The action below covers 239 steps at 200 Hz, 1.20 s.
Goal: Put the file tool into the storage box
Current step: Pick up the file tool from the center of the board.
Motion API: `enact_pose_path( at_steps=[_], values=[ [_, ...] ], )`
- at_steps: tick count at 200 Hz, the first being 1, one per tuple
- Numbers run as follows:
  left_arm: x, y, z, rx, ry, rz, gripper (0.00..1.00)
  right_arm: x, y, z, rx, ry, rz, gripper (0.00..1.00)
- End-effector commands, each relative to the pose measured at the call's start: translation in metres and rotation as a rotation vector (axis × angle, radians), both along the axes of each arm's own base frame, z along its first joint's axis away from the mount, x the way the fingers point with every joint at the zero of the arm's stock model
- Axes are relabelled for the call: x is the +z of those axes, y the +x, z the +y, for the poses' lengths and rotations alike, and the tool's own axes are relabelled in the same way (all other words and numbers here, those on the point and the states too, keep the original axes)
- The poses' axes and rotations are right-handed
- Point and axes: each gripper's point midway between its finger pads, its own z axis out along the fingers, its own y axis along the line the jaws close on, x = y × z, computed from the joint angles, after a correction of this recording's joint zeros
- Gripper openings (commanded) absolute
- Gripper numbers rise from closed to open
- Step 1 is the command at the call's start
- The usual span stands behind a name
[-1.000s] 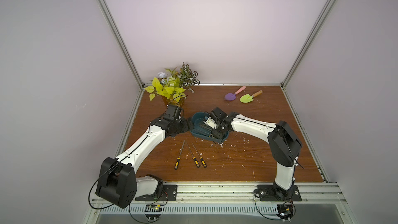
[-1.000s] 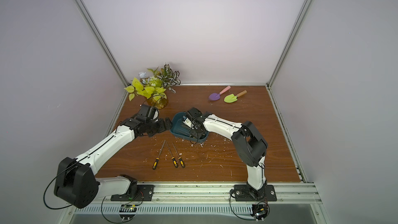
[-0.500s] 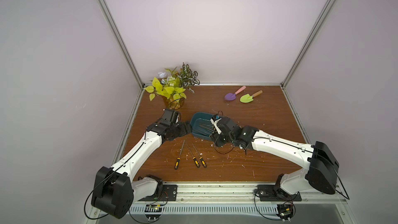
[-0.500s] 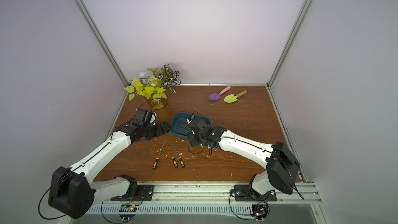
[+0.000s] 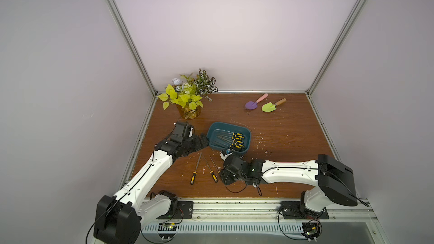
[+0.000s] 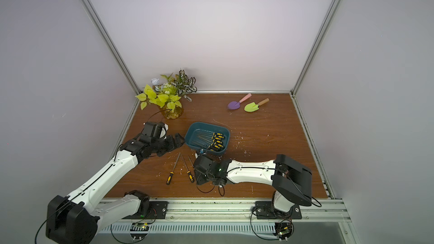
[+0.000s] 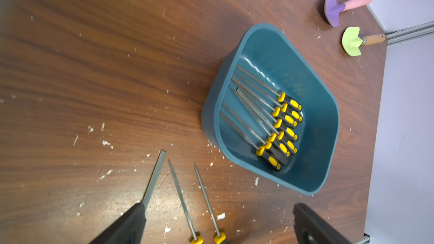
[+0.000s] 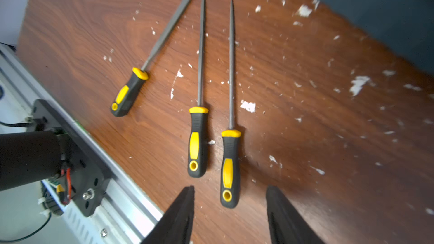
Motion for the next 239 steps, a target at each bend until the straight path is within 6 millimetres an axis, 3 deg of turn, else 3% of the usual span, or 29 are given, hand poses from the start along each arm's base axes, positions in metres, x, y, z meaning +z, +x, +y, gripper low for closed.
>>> enact_pose_path(
  at_steps=[1,44,188,239],
  values=[
    [-0.011,-0.01,-0.002,-0.004,-0.018,0.049,1.0,0.018,0.004,0.015,-0.025,0.072,-0.003,0.55],
    [-0.015,-0.006,-0.011,-0.031,0.017,0.067,1.0,0.011,0.009,-0.001,-0.069,0.03,-0.018,0.56],
    [-0.02,-0.011,-0.009,-0.017,0.034,0.069,1.0,-0.026,-0.002,0.019,0.056,-0.169,0.018,0.47],
    [-0.019,-0.014,-0.006,-0.009,0.033,0.056,1.0,-0.036,0.0,0.0,0.036,-0.26,-0.001,0.4]
  ],
)
